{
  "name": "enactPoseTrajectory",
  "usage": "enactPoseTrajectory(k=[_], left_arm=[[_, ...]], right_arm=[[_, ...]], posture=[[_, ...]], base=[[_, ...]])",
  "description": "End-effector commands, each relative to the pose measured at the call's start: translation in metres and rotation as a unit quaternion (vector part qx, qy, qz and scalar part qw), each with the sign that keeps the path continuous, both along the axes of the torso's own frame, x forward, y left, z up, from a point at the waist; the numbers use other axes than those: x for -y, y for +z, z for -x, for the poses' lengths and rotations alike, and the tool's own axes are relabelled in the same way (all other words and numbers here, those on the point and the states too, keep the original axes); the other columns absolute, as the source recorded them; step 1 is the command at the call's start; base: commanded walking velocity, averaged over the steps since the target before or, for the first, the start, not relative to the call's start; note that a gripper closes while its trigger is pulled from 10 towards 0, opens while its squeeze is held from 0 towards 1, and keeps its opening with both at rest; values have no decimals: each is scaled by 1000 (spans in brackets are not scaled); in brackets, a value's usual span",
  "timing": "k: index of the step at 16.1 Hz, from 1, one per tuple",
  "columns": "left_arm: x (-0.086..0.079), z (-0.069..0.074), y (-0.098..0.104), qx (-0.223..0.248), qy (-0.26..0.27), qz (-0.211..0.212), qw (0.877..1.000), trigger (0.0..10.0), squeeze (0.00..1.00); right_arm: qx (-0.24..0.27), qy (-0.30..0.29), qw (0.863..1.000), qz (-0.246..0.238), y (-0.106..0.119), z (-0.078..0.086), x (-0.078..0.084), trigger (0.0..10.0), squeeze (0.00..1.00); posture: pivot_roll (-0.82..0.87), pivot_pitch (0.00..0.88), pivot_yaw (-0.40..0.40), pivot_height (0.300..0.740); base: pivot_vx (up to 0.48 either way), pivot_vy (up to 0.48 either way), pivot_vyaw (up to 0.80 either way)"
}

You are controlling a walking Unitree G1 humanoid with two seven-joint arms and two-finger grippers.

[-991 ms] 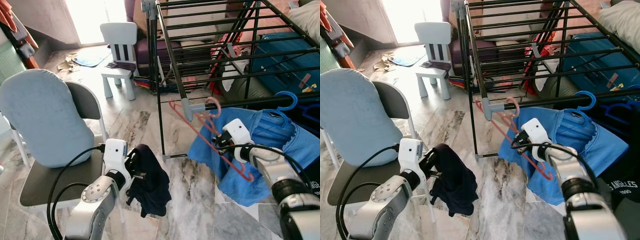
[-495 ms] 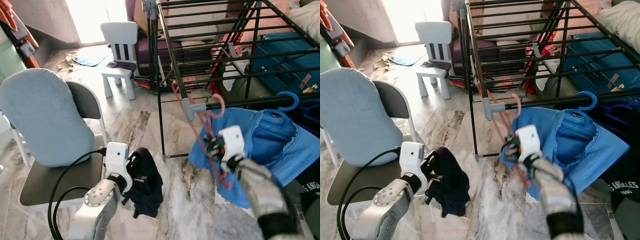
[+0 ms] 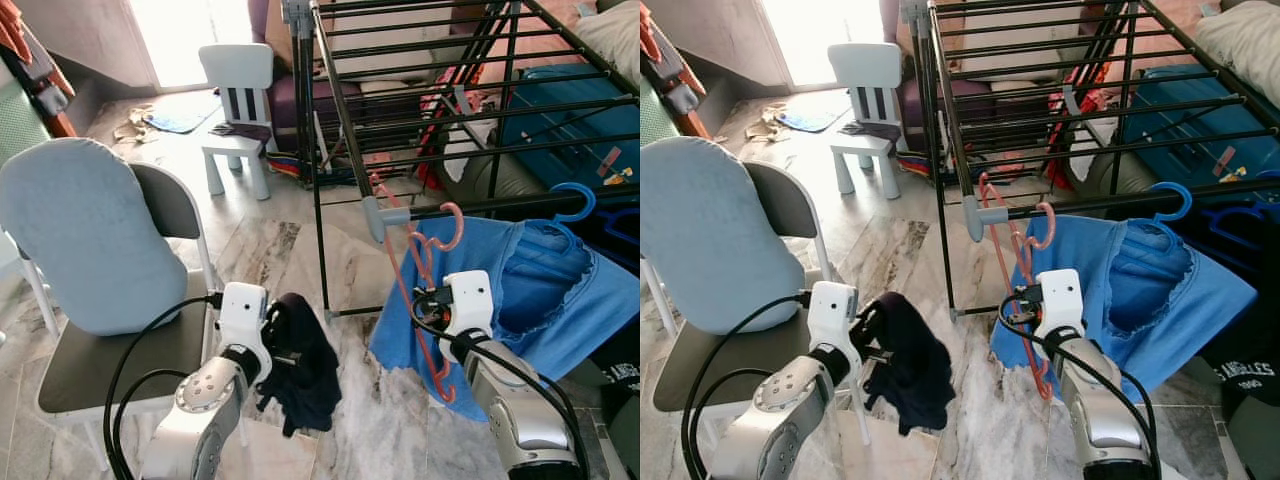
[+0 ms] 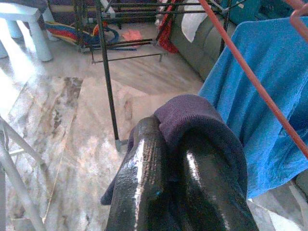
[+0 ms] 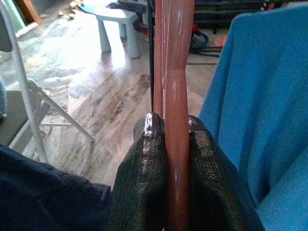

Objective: Hang hanger

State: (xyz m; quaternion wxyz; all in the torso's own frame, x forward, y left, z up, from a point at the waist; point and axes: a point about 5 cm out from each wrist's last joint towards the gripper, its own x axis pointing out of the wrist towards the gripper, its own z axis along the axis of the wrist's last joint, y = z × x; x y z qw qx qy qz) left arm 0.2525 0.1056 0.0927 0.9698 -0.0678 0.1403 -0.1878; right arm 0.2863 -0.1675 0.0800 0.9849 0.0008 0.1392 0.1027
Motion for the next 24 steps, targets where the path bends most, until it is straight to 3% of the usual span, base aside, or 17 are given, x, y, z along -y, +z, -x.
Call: enactPoseTrajectory(k=[1,8,12,24], left_arm=[[0,-4,8,23,-1,1,1000,10000,0],[2,-6,10,25,2,11,1000,10000,0],[2,-6,10,24,2,11,1000,10000,0],[1,-8,10,23,-4,3,1000,10000,0]], right_arm=[[16,1,1000,-3,10,-4,-4,10000,0],[3,-17,1000,-7,13,-1,-12,10000,0],[6,-58,998,-3,13,0,-7,10000,0],[0,-64,998,4,10,-2,-10,10000,0]], posture=[[-115,18,40,740],[-120,15,33,740],[-119,16,35,740],[-107,3,35,740]], base=[[0,0,0],[-155,0,0],[-312,0,0],[-327,0,0]])
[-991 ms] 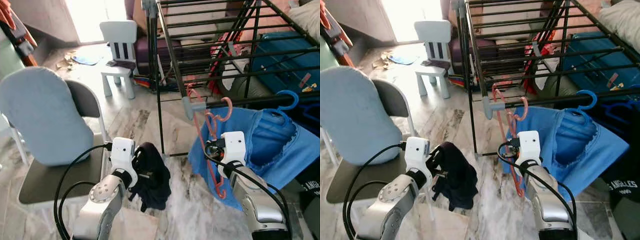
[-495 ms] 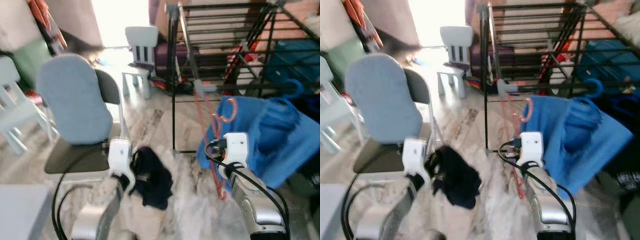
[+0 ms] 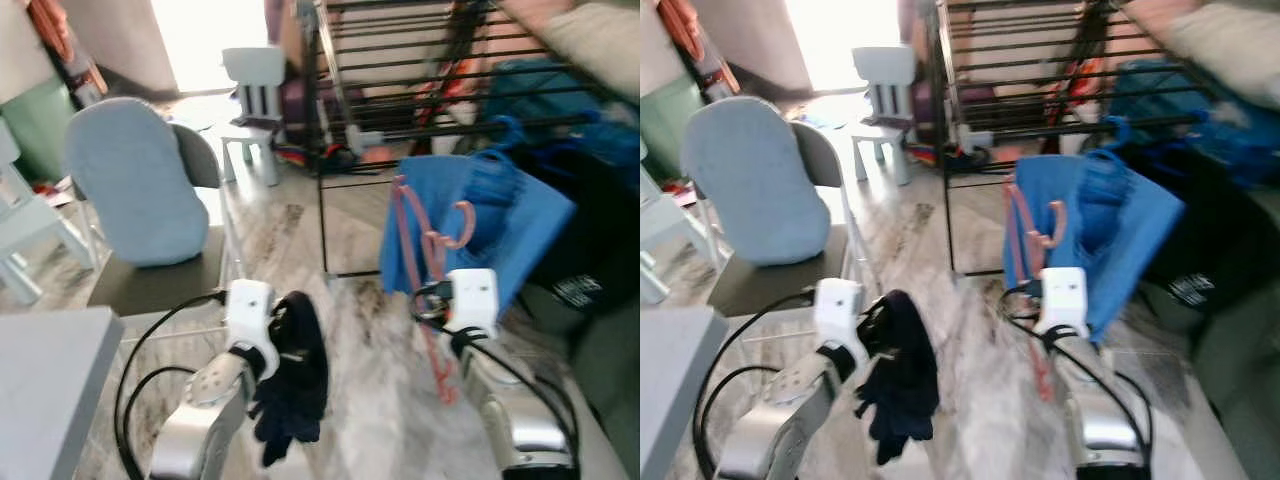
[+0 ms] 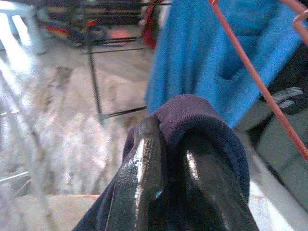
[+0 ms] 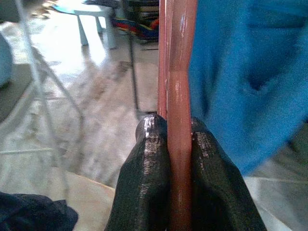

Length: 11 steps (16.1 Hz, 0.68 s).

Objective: Hang hanger

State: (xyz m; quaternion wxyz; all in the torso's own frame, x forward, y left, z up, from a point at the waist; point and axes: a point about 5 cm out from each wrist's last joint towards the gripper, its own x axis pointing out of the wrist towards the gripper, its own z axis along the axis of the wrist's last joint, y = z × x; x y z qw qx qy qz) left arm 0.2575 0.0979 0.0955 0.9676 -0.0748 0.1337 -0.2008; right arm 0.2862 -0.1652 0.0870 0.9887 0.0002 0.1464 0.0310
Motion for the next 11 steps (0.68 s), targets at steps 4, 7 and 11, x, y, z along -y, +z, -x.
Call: enactPoseTrajectory(k=[4,7,11], left_arm=[[-6,-3,7,16,3,-7,1000,10000,0],[-6,-2,7,15,3,-6,1000,10000,0],[-6,-3,7,14,1,-6,1000,10000,0]], right_arm=[[10,-6,1000,1,4,-3,-5,10000,0],[9,-13,1000,2,3,-3,-2,10000,0],[9,-14,1000,2,3,-3,-4,10000,0]], posture=[[-106,10,34,740],[-107,16,36,740],[-107,19,36,740]], base=[[-329,0,0],[-329,0,0],[-329,0,0]])
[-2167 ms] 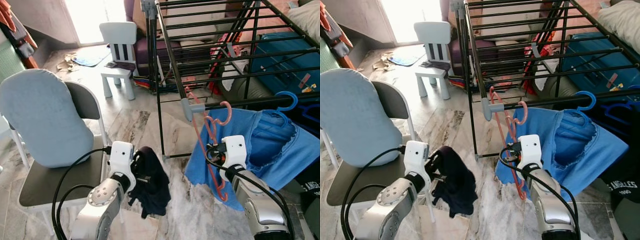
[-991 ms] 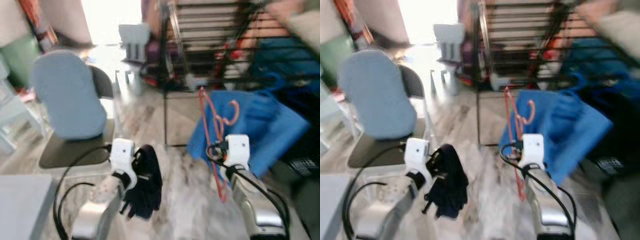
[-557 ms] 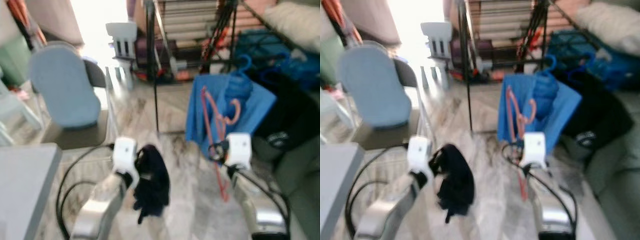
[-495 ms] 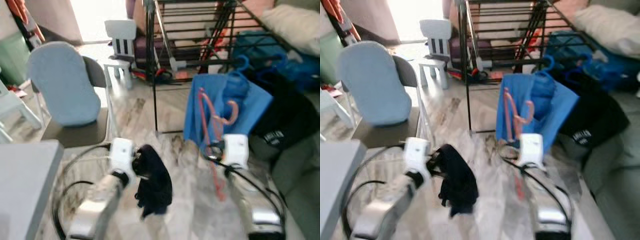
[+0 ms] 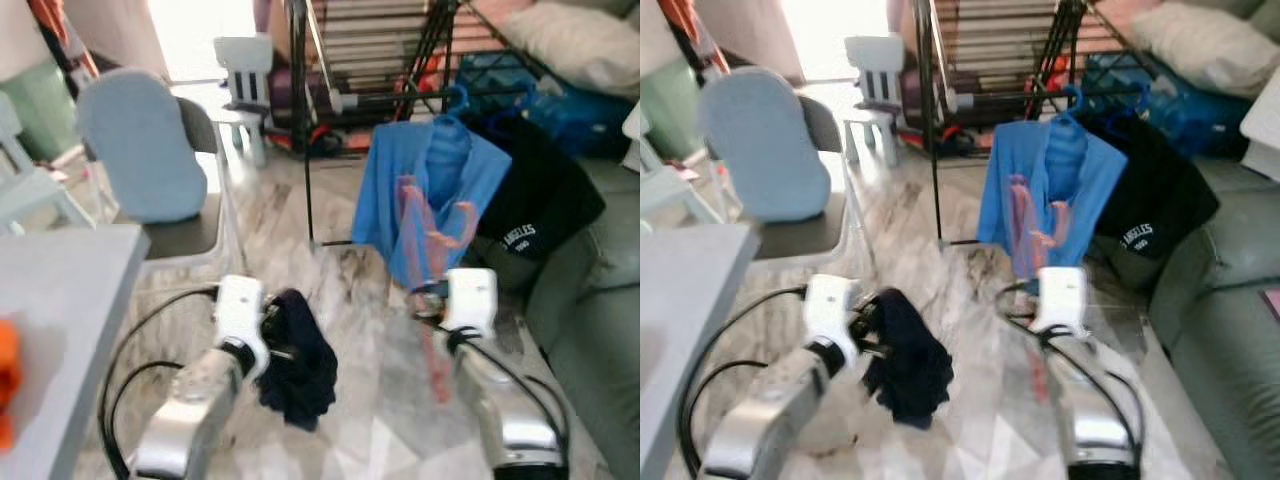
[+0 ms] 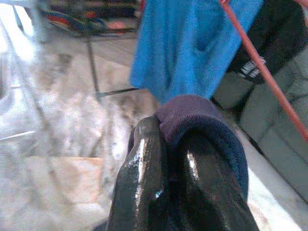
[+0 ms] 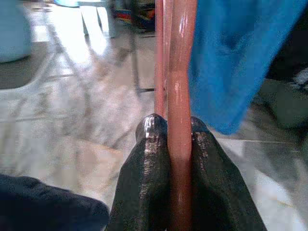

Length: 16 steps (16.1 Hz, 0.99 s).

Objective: Hang hanger

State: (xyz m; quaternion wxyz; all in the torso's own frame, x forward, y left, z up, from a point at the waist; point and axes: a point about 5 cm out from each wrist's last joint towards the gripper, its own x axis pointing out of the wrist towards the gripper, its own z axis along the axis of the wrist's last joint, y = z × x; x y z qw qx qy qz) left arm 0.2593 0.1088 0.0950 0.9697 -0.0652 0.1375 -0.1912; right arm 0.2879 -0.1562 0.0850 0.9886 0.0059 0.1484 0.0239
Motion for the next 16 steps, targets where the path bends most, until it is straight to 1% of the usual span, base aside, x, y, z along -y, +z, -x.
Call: enactPoseTrajectory(k=[1,6,7,11,14,16], left_arm=[[5,-1,7,16,-7,5,1000,10000,0],[6,-1,8,18,-8,7,1000,10000,0],[6,-1,9,20,-8,14,1000,10000,0],[8,0,13,28,-36,44,998,10000,0],[12,2,16,32,-58,60,996,10000,0],[13,3,17,35,-62,61,996,10000,0]], right_arm=[[11,-6,1000,6,5,-2,5,10000,0],[11,-4,1000,5,6,-4,3,10000,0],[12,-4,1000,5,7,-4,3,10000,0],[12,-3,1000,6,7,-4,2,10000,0],[11,-3,1000,7,7,-4,2,10000,0],[10,-1,1000,6,7,-5,1,10000,0]], posture=[[-106,20,36,740],[-105,23,33,740],[-106,24,34,740],[-110,26,35,740],[-110,28,36,740],[-109,31,37,740]], base=[[-326,0,0],[-319,0,0],[0,0,0],[0,0,0],[0,0,-723],[0,0,-800]])
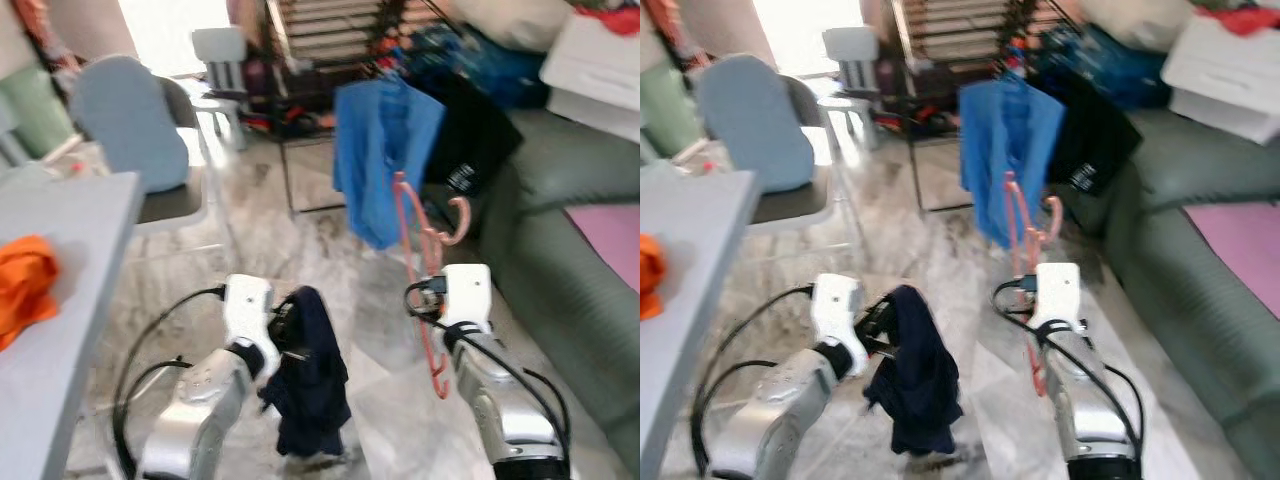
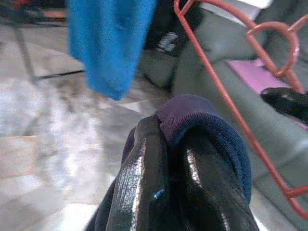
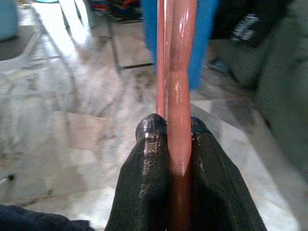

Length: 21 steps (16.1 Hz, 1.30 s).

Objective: Hang hanger

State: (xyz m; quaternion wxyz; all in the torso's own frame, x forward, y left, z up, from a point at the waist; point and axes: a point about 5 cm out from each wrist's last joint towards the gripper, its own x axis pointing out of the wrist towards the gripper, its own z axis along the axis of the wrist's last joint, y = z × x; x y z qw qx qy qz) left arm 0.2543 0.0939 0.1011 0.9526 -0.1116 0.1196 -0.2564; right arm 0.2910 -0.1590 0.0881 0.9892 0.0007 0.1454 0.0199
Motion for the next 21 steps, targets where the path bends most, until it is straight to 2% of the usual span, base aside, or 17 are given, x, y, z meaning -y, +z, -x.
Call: enactPoseTrajectory(k=[1,10,18,21], left_arm=[[-2,-2,10,24,-2,5,1000,10000,0],[-1,-2,11,24,-11,7,1000,10000,0],[0,-2,12,26,-14,11,1000,10000,0],[-1,-2,11,24,-11,11,1000,10000,0]], right_arm=[[5,3,1000,0,3,-1,-3,10000,0],[4,9,1000,0,3,-1,-4,10000,0],[7,16,1000,1,5,-4,-6,10000,0],[5,14,1000,1,4,-3,-6,10000,0]], posture=[[-110,32,36,740],[-108,31,35,740],[-108,27,28,740],[-110,27,31,740]], base=[[0,0,-800],[0,0,-715],[0,-332,0],[0,0,0]])
